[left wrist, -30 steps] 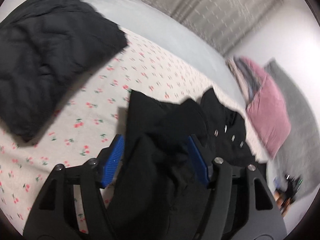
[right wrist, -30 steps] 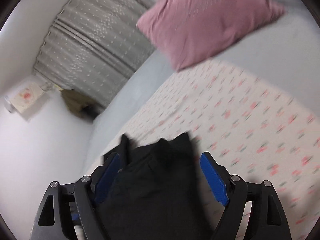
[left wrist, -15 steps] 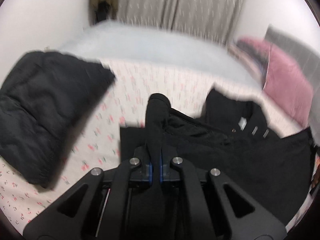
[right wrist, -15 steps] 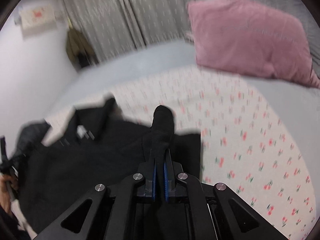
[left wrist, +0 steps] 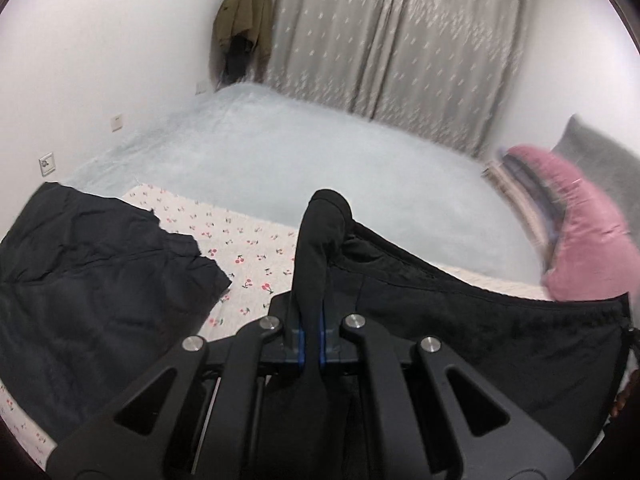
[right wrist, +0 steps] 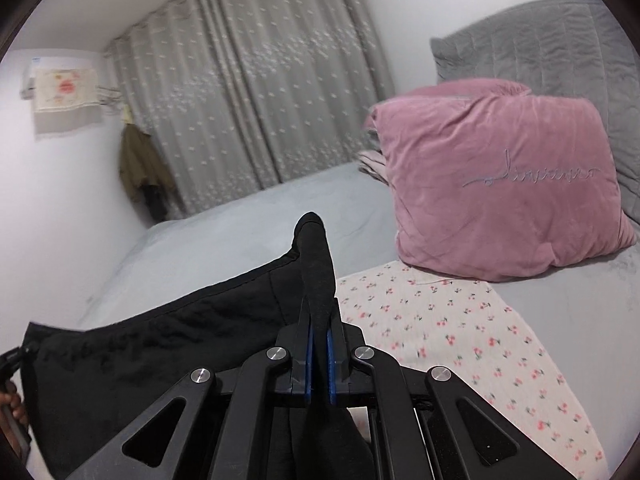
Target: Fold large clothes
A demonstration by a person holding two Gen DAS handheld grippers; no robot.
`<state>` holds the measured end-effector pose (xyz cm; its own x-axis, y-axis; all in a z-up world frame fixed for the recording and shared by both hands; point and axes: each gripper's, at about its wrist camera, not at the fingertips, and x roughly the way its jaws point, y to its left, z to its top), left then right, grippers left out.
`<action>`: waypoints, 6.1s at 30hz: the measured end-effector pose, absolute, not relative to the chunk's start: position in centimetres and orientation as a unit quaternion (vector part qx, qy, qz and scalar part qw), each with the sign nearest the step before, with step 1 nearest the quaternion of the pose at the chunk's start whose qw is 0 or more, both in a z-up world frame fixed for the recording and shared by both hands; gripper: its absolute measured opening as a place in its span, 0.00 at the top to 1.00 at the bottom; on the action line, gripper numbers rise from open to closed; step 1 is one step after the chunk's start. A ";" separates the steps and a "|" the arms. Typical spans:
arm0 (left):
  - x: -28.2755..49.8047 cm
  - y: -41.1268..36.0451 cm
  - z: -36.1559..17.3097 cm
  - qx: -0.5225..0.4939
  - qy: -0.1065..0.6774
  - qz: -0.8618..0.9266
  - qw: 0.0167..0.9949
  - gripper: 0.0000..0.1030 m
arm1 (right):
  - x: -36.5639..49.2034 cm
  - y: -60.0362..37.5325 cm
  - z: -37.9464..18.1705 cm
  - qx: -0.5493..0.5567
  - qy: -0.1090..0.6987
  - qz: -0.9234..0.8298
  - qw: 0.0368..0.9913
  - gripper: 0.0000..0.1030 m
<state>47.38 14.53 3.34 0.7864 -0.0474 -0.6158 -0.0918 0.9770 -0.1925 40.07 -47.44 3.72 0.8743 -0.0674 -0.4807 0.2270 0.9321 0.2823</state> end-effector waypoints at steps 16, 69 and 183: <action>53.7 13.6 -13.0 -0.103 0.434 0.052 0.894 0.86 | 50.8 -48.5 -13.8 0.162 0.398 -0.175 0.886 0.91; 22.6 0.7 -7.3 0.030 0.408 -0.130 0.903 0.44 | 22.9 -40.7 -8.3 0.174 0.397 -0.082 0.898 0.18; 27.6 25.9 -12.4 -0.453 0.441 -0.092 0.769 0.33 | 23.6 -29.6 3.1 0.109 0.200 -0.138 0.964 0.76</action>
